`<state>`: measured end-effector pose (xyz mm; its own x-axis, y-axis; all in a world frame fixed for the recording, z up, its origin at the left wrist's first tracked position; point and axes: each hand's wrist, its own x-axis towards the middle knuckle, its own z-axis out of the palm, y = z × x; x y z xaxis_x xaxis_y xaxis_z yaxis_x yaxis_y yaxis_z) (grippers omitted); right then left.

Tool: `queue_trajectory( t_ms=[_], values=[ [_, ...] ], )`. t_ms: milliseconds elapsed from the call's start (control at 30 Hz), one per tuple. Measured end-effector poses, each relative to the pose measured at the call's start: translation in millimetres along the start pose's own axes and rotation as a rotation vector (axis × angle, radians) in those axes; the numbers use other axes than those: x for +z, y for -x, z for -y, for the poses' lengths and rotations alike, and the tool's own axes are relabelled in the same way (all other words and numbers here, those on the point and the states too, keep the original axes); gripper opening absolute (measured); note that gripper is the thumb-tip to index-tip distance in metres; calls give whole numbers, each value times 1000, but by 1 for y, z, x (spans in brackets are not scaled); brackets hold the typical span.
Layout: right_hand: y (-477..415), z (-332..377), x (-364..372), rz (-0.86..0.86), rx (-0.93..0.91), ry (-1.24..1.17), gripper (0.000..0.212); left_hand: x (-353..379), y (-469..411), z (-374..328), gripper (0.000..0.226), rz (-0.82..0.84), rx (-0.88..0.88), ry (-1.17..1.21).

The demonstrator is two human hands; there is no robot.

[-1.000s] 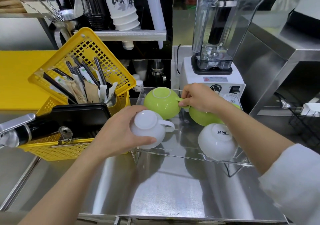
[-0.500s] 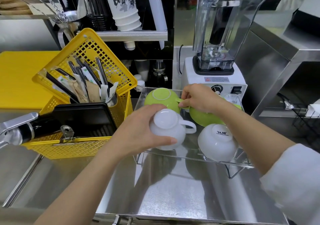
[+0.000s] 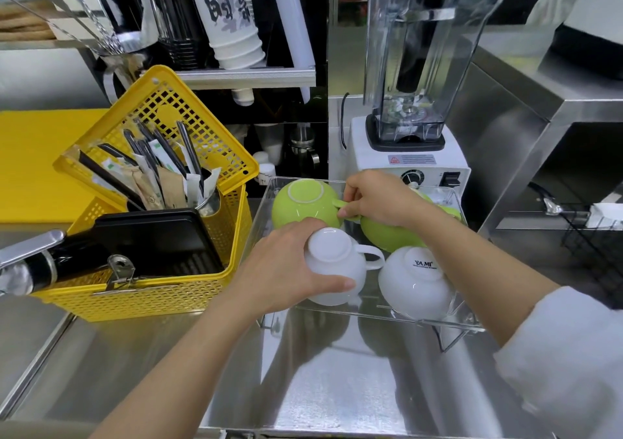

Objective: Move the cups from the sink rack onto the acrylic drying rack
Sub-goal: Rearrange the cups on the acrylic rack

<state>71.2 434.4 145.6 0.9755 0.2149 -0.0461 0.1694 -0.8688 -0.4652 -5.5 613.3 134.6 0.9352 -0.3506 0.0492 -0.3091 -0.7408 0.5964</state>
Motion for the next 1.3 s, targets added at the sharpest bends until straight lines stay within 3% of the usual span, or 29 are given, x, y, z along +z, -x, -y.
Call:
queue_trajectory(
  t_ms=[833,933,1300],
  values=[
    [3,-2,3,-8,-51,48,25,-4,7,18,71,73,-60,80],
    [7,-2,1,-80,-65,-63,31,-4,6,19,72,82,-59,103],
    [43,-23,-18,-305,-27,-294,23,-8,5,21,79,156,-49,189]
  ],
)
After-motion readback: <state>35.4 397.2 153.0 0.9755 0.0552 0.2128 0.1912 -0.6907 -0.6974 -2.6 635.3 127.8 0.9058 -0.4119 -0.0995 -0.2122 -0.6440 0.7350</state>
